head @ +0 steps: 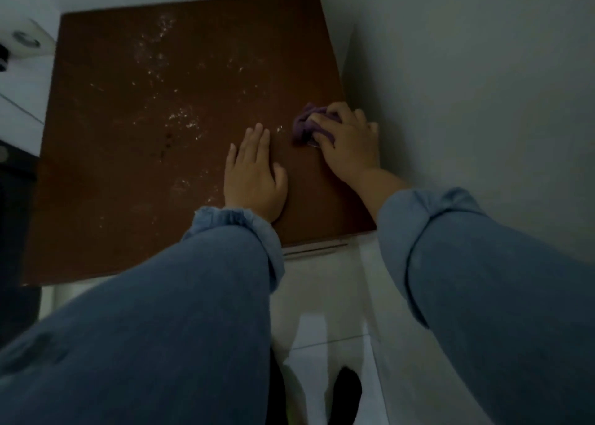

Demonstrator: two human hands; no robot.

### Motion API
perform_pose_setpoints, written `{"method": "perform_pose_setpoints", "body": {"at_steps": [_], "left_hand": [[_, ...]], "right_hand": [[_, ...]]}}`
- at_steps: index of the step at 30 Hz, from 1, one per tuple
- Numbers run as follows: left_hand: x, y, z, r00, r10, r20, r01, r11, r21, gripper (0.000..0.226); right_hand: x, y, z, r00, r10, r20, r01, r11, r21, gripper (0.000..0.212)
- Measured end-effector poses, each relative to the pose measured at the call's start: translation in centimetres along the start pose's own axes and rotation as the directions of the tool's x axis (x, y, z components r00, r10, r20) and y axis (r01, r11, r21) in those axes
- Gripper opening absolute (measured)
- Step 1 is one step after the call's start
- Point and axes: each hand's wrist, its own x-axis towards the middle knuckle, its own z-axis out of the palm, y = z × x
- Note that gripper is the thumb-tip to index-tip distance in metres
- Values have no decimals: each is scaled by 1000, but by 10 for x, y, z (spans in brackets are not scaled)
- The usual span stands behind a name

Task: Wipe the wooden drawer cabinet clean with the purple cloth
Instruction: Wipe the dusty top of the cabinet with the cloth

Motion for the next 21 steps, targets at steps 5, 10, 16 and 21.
{"method": "perform_pose_setpoints", "body": {"at_steps": [5,10,16,21], "left_hand": [[-1,-1,3,1000,-9,-17,9,1000,-10,62],[-1,1,1,999,-12,-35,11,1000,-18,62],[-4,3,1,999,-13,-37,13,1000,-15,61],[-5,2,0,1000,-8,-17,8,1000,-10,63]], "right_hand": [[-70,2,-2,998,-58,-21,59,997,57,32],[-132,3,-9,996,-88,-32,92,981,172,33],[-159,2,-26,993,-114,25,104,962,251,21],[-135,-10,-69,857,-90,507,30,992,126,22]]}}
